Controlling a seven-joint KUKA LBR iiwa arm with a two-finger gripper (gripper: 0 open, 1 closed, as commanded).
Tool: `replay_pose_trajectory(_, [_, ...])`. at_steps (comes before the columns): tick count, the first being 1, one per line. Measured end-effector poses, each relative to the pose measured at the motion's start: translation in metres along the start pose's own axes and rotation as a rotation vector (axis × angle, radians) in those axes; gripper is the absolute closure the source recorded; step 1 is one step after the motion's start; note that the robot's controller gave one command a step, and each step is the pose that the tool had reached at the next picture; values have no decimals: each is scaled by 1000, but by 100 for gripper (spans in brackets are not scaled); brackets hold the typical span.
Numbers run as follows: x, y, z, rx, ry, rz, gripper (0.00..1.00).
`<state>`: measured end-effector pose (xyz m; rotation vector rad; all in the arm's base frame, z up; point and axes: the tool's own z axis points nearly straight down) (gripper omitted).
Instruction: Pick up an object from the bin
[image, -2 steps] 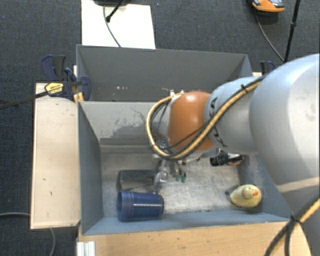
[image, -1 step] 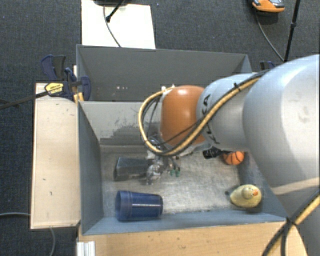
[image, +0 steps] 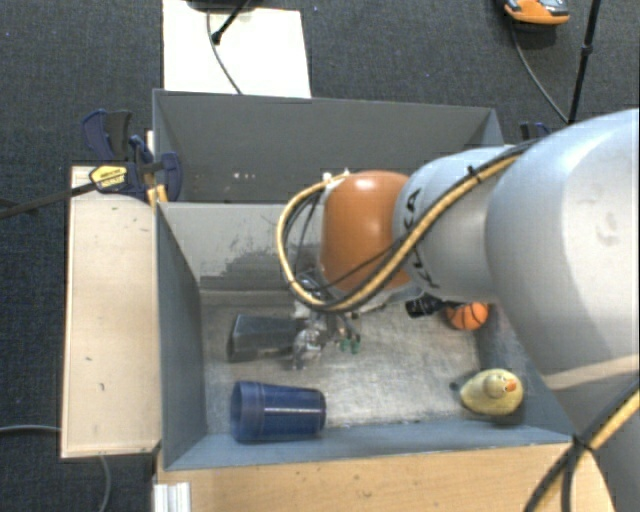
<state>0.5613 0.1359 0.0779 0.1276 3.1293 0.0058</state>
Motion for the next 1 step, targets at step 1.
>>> replay_pose_trajectory(1, [8, 0, -140, 5, 12, -7, 100])
